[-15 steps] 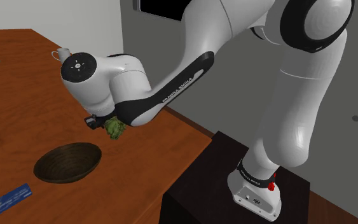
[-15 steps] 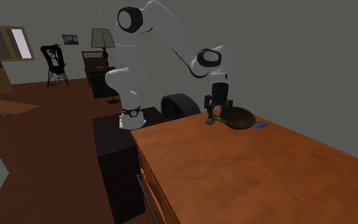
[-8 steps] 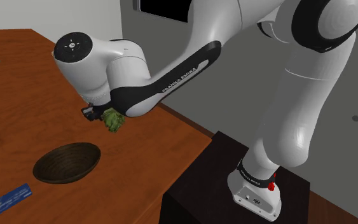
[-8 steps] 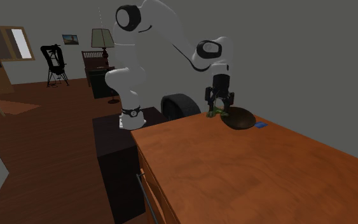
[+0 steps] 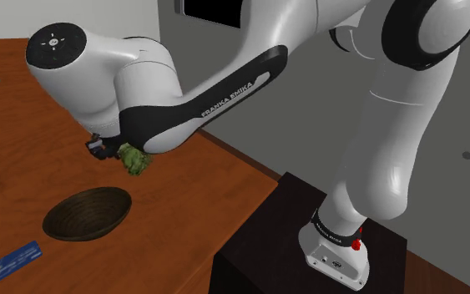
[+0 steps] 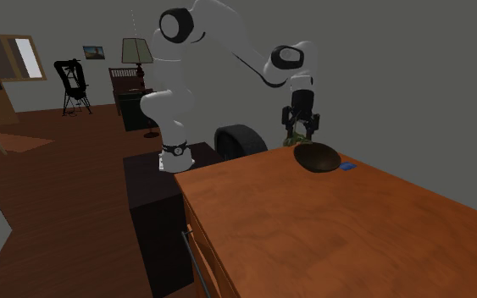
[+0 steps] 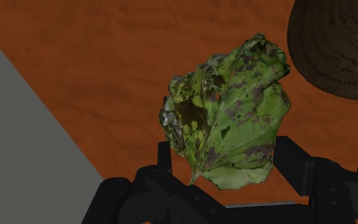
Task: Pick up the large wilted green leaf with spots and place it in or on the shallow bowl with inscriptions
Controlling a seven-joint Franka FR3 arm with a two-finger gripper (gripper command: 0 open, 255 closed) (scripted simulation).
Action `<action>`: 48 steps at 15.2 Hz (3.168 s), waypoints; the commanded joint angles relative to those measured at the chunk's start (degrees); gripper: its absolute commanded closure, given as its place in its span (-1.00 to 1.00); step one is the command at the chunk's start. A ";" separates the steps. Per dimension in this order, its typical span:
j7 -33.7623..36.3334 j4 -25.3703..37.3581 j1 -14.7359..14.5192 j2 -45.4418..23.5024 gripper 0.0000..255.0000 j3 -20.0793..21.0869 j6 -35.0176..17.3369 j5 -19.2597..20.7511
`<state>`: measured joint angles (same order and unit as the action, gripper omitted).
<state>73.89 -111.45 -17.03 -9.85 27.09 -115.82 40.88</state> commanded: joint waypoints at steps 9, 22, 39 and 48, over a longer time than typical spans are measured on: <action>7.49 19.72 -11.57 -14.23 1.00 3.13 14.05 3.31; 12.37 18.06 -13.08 -19.22 1.00 2.01 9.85 6.36; 12.95 18.28 -13.65 -19.54 -1.00 2.13 10.16 6.39; 12.03 20.98 -15.09 -18.35 -1.00 3.17 14.14 4.91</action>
<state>85.93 -90.52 -32.10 -28.19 30.26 -101.72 45.79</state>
